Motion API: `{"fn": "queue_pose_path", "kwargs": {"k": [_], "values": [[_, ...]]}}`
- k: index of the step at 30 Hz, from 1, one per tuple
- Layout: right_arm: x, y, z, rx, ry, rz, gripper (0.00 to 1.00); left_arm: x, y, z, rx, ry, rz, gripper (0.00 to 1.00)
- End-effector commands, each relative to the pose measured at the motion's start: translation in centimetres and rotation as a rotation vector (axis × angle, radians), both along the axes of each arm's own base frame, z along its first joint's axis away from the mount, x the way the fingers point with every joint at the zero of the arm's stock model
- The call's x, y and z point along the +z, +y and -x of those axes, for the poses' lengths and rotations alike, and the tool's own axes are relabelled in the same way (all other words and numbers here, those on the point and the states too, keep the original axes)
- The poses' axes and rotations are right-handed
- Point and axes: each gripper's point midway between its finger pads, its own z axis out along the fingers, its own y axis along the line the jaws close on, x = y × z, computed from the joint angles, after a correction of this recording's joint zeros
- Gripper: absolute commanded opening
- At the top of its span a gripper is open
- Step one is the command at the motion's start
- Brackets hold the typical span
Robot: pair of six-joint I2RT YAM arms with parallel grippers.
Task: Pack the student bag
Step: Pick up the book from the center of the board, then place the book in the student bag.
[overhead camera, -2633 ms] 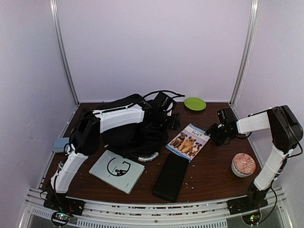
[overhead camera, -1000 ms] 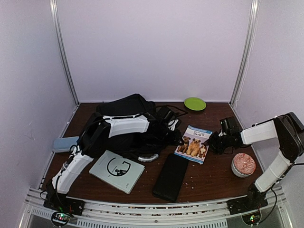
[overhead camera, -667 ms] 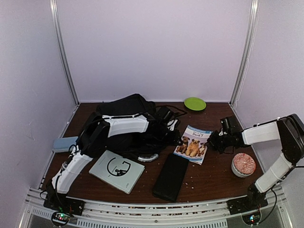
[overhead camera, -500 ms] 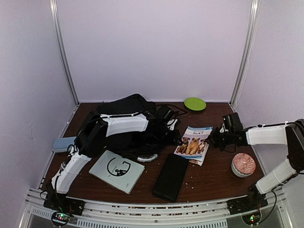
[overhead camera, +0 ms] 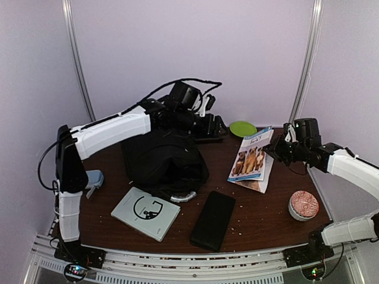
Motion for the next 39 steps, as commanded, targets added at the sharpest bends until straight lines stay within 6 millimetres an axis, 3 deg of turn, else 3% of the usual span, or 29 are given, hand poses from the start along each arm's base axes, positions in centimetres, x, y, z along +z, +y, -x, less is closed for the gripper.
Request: {"fn": "queue_pose_path", "kwargs": {"k": [1, 5, 7, 9, 12, 16, 19, 27, 32, 39], "values": [[8.2, 1.9, 0.6, 0.134, -0.243, -0.031, 0.00, 5.7, 4.0, -0.6, 0.127, -0.144, 0.023, 0.73], [14.0, 5.0, 3.1, 0.338, -0.411, -0.174, 0.00, 7.7, 9.7, 0.3, 0.283, -0.229, 0.012, 0.75], [16.4, 6.4, 5.1, 0.438, -0.495, -0.222, 0.00, 9.3, 12.8, 1.2, 0.343, -0.277, 0.081, 0.88], [18.0, 7.6, 7.2, 0.525, -0.566, -0.234, 0.00, 10.7, 14.2, 2.3, 0.322, -0.292, 0.158, 0.97], [19.3, 9.3, 9.7, 0.629, -0.636, -0.248, 0.00, 11.9, 12.9, 4.4, 0.164, -0.248, 0.226, 0.98], [20.9, 11.0, 11.6, 0.712, -0.681, -0.330, 0.00, 12.8, 11.0, 6.6, 0.019, -0.195, 0.323, 0.98], [21.9, 11.7, 12.3, 0.732, -0.705, -0.380, 0.00, 13.4, 10.6, 7.8, -0.037, -0.183, 0.397, 0.98], [22.1, 13.4, 13.0, 0.786, -0.700, -0.408, 0.00, 13.1, 9.7, 8.8, -0.107, -0.136, 0.444, 0.98], [21.9, 14.1, 13.1, 0.808, -0.696, -0.411, 0.00, 13.1, 8.5, 9.3, -0.176, -0.100, 0.488, 0.84], [22.1, 14.5, 13.7, 0.855, -0.697, -0.408, 0.00, 12.9, 8.0, 9.6, -0.215, -0.094, 0.504, 0.35]]}}
